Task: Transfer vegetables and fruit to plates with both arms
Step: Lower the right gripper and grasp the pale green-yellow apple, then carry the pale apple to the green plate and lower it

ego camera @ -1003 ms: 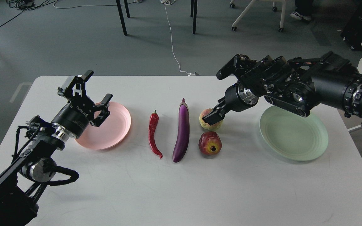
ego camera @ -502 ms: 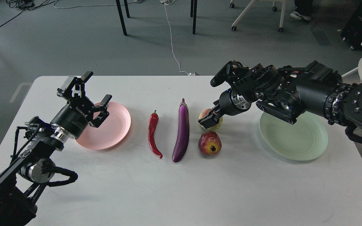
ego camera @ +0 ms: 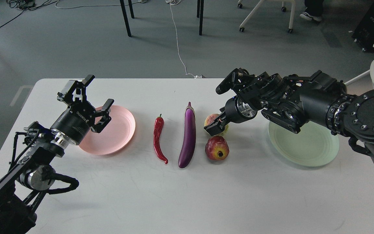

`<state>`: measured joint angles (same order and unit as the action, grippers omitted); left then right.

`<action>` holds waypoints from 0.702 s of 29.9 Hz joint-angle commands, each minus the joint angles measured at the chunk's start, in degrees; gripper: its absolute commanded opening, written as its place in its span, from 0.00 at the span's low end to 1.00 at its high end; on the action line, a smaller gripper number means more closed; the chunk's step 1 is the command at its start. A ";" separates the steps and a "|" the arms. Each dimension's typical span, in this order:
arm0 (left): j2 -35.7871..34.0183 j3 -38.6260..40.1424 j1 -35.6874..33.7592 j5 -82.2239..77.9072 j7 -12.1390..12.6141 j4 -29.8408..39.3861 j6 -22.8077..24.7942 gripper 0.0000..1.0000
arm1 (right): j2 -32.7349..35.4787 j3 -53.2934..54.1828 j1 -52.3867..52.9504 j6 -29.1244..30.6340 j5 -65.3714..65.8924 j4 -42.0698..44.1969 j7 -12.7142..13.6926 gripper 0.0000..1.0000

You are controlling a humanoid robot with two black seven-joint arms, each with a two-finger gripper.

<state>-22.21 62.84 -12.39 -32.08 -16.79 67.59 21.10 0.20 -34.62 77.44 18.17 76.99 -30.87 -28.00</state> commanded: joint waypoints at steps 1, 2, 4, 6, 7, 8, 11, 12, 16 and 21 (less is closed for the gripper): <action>-0.11 0.00 0.00 -0.08 0.00 0.00 0.00 0.99 | -0.02 -0.10 -0.09 -0.06 0.01 0.02 0.00 0.95; -0.11 0.00 0.00 -0.08 0.00 0.00 0.00 0.99 | -0.02 -0.10 -0.09 -0.06 0.01 -0.06 0.00 0.94; -0.20 0.00 0.00 0.00 0.00 0.00 0.00 0.99 | 0.07 -0.27 -0.18 -0.06 0.01 -0.06 0.00 0.86; -0.29 0.00 0.00 -0.08 0.00 0.00 0.00 0.99 | -0.02 -1.32 -0.09 0.03 0.01 -0.06 0.00 0.72; -0.29 0.00 0.00 0.00 0.00 0.00 0.00 0.99 | -0.02 -2.02 -0.09 0.03 0.01 -0.06 0.00 0.63; -0.20 0.00 0.00 -0.08 0.00 0.00 0.00 0.99 | -0.02 -2.29 -0.01 0.03 0.01 -0.06 0.00 0.58; -0.20 0.09 0.00 -0.08 0.00 0.00 0.00 0.99 | 0.33 -2.47 0.26 0.29 -0.08 -0.15 0.00 0.43; -0.20 0.00 0.00 -0.08 0.00 0.00 -0.09 0.99 | 0.50 -2.56 0.52 0.38 -0.17 -0.32 0.00 0.39; -0.20 0.26 0.00 -0.08 0.00 0.00 -0.09 0.99 | 2.52 -2.47 2.18 0.29 -0.34 -1.38 0.00 0.37; -0.29 0.44 0.00 0.00 0.00 0.09 0.00 0.99 | 10.94 -1.94 9.03 0.20 -0.43 -8.83 0.00 0.37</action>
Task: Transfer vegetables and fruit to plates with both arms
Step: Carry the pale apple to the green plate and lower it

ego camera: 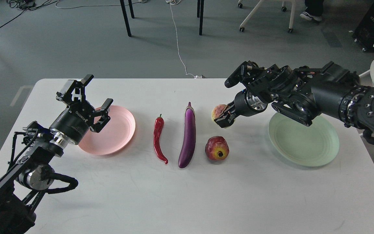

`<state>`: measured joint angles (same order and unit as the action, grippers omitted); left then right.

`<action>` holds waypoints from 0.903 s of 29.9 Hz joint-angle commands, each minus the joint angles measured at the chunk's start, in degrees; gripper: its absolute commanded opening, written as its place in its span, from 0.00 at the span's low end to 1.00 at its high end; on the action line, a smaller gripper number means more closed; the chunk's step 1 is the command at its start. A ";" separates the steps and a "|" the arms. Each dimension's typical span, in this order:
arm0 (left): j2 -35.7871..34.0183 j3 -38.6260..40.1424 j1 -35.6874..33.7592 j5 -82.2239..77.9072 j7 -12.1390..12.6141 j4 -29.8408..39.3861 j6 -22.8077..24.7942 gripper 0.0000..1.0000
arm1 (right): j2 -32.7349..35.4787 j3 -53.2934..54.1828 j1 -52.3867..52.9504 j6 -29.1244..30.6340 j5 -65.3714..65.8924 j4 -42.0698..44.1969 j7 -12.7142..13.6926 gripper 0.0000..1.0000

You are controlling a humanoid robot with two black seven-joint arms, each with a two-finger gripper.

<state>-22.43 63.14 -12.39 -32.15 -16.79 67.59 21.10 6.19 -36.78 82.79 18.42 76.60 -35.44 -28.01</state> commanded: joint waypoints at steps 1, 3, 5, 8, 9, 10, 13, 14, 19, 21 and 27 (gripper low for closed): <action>-0.07 0.14 0.00 0.07 0.00 0.08 0.00 0.99 | 7.40 0.22 5.00 -0.05 0.04 -6.02 0.01 0.38; 0.02 0.14 0.00 0.07 0.00 0.26 0.00 0.99 | 12.50 0.22 6.50 -0.05 0.21 -9.19 0.01 0.38; 0.02 0.14 0.00 -0.02 0.00 0.52 -0.09 0.99 | 18.03 0.05 6.86 -0.05 0.74 -12.09 0.01 0.38; 0.28 0.14 0.00 -0.02 0.00 0.61 0.00 0.99 | 25.07 -0.57 6.16 -0.23 2.31 -14.39 0.01 0.39; 0.28 0.05 0.00 -0.02 0.00 0.61 0.00 0.99 | 27.27 -0.83 5.63 -0.31 3.54 -14.39 0.01 0.39; 0.37 -0.04 0.00 -0.02 0.00 0.61 0.00 0.99 | 29.21 -0.92 4.50 -0.40 4.95 -14.39 0.01 0.39; 0.54 -0.30 0.00 -0.02 0.00 1.05 -0.09 0.99 | 32.56 -1.10 0.19 -3.46 6.89 -13.78 0.01 0.40; 0.63 -0.39 0.00 -0.02 0.00 1.23 -0.09 0.99 | 33.26 -1.19 -1.21 -4.78 6.98 -13.25 0.01 0.40; 0.90 -0.48 -0.09 -0.28 0.00 1.40 -0.18 0.99 | 33.71 -0.92 -7.46 -9.27 6.89 -9.04 0.01 0.43; 0.90 -0.48 -0.09 -0.19 0.00 1.40 -0.09 0.99 | 33.36 -0.75 -8.78 -11.21 6.89 -7.81 0.01 0.43; 0.54 -0.39 -0.09 -0.19 0.00 1.40 -0.09 0.99 | 31.95 -0.40 -9.23 -12.44 6.81 -7.45 0.01 0.47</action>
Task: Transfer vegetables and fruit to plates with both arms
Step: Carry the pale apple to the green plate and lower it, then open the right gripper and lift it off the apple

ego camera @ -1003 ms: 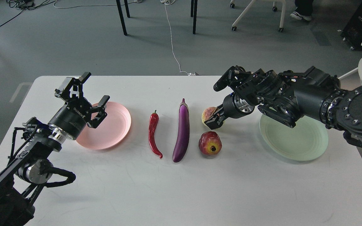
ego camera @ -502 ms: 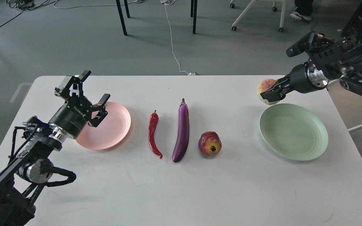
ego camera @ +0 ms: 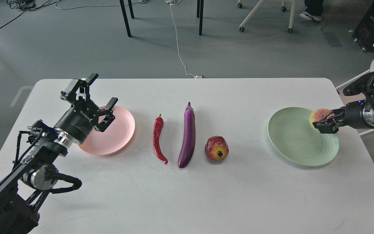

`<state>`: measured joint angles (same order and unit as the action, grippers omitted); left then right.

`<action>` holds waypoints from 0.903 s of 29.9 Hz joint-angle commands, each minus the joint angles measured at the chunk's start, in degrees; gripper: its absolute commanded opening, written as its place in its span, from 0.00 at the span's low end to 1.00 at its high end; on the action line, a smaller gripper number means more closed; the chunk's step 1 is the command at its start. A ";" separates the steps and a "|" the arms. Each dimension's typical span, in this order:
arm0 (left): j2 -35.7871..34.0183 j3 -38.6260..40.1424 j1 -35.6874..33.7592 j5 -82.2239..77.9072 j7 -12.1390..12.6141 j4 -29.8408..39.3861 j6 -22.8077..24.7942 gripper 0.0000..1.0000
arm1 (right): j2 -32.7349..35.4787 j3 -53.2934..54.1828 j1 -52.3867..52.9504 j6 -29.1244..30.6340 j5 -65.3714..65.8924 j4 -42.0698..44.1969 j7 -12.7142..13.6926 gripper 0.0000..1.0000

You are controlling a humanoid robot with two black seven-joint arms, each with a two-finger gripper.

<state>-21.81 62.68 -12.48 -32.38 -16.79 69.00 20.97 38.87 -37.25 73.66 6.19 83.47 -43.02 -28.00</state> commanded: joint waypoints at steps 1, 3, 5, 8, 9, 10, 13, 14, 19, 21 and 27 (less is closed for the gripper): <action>-0.08 0.07 0.00 -0.05 0.00 0.00 0.04 0.99 | -1.16 0.07 -0.09 -0.21 -0.06 0.22 0.00 0.51; 0.01 0.07 0.00 -0.05 0.00 0.00 0.04 0.99 | -1.95 0.07 -0.09 -0.30 -0.15 0.48 0.00 0.60; 0.01 0.07 0.00 -0.05 0.00 0.00 -0.05 0.99 | -2.66 0.16 -0.09 -0.56 -0.41 0.66 0.00 0.79; -0.16 0.34 0.00 -0.05 0.00 0.00 0.04 0.99 | -2.66 0.25 -0.09 -0.48 -0.85 0.04 0.00 0.94; -0.25 0.51 0.00 -0.05 0.00 0.00 0.04 0.99 | -2.49 0.25 -0.01 -0.48 -0.85 -0.13 0.00 0.94; -0.34 0.60 0.00 0.04 0.00 0.00 0.04 0.99 | -2.22 0.25 -0.01 -0.48 -0.85 -0.40 0.00 0.94; -0.43 0.78 0.00 0.04 0.00 0.00 0.04 0.99 | -1.52 0.25 1.04 -0.48 -0.85 -2.06 0.00 0.96; -0.43 0.78 0.00 0.04 0.00 0.00 0.04 0.99 | -1.17 0.34 1.48 -0.48 -0.85 -2.85 0.00 0.96; -0.43 0.69 0.00 0.04 0.00 0.00 0.04 0.99 | 0.33 1.03 8.68 -0.39 -1.03 -12.06 0.00 0.97; -0.43 0.60 -0.08 0.12 0.09 0.00 0.04 0.99 | 1.03 2.09 12.11 -0.04 -1.11 -18.30 0.00 0.97; -0.52 0.60 -0.09 0.04 0.09 0.00 -0.05 0.99 | -0.37 2.45 17.31 0.23 -4.63 -29.74 0.00 0.98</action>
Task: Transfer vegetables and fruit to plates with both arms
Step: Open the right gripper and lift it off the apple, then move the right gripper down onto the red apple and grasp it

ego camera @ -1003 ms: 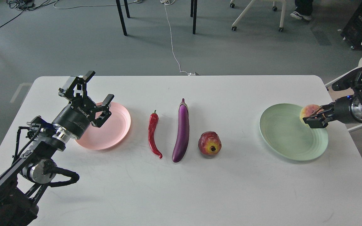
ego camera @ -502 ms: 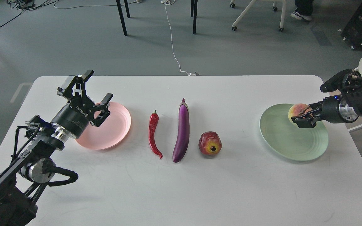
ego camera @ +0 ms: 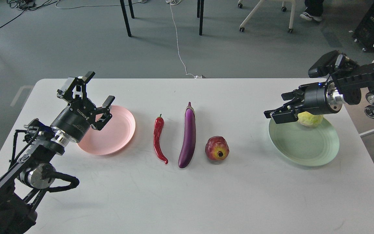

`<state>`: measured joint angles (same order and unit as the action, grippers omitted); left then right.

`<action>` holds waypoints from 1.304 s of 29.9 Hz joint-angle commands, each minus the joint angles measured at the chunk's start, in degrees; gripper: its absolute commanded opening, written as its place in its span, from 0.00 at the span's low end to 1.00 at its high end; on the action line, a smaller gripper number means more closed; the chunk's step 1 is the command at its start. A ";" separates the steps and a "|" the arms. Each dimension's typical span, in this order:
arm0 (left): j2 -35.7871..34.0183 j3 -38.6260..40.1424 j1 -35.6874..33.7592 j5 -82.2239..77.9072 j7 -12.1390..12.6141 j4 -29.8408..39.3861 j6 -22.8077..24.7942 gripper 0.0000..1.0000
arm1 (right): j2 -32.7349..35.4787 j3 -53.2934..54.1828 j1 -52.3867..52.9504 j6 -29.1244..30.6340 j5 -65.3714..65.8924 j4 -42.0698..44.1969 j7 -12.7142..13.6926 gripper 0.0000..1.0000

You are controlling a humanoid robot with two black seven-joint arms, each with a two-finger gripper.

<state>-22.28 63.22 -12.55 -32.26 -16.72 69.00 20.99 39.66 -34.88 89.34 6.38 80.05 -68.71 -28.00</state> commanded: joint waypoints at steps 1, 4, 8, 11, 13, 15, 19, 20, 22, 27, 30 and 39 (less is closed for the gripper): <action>-0.13 0.06 0.07 -0.08 0.02 -0.01 -0.07 0.99 | -2.20 -0.01 1.62 0.12 -1.21 -5.02 0.00 0.98; -0.39 0.06 0.07 -0.08 0.02 -0.01 -0.07 0.99 | -5.89 -0.45 1.54 0.12 -1.21 -5.30 0.00 0.98; -0.39 0.15 0.07 -0.08 0.02 -0.01 -0.16 0.99 | -11.34 -1.32 0.66 0.21 -1.39 -3.63 0.00 0.98; -0.22 0.24 0.07 -0.08 -0.07 -0.01 -0.33 0.99 | -15.73 -3.17 -0.39 0.12 -2.44 -1.00 0.00 0.98; -0.13 0.15 0.07 -0.08 -0.07 -0.01 -0.16 0.99 | -18.28 -3.70 -1.80 -0.05 -2.53 1.81 0.00 0.98; -0.13 0.15 0.16 -0.17 0.02 -0.01 -0.07 0.99 | -20.92 -3.79 -3.12 -0.23 -2.62 4.62 0.00 0.98; -0.22 0.15 0.16 -0.17 0.02 -0.01 -0.24 0.99 | -24.35 -3.79 -4.18 -0.32 -2.97 7.79 0.00 0.98; -0.22 0.24 0.16 -0.17 0.02 -0.01 -0.25 0.99 | -24.97 -3.87 -4.18 -0.32 -3.40 8.06 0.00 0.98; -0.22 0.24 0.16 -0.08 -0.07 -0.01 -0.25 0.99 | -25.94 -3.96 -4.26 -0.32 -4.28 8.85 0.00 0.98; -0.31 0.24 0.16 -0.17 0.02 -0.01 -0.33 0.99 | -27.61 -5.80 -4.61 -0.23 -4.55 10.61 0.00 0.98; -0.31 0.33 0.42 -0.17 -0.07 -0.01 -0.25 0.99 | -28.23 -6.77 -4.97 -0.40 -4.55 11.93 0.00 0.97; -0.39 0.41 0.51 -0.17 -0.07 -0.01 -0.25 0.99 | -29.28 -6.95 -6.99 -0.58 -6.65 12.72 0.00 0.71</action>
<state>-22.67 63.63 -12.04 -32.43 -16.78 68.99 20.71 10.51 -41.68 82.70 5.75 75.10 -56.02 -28.00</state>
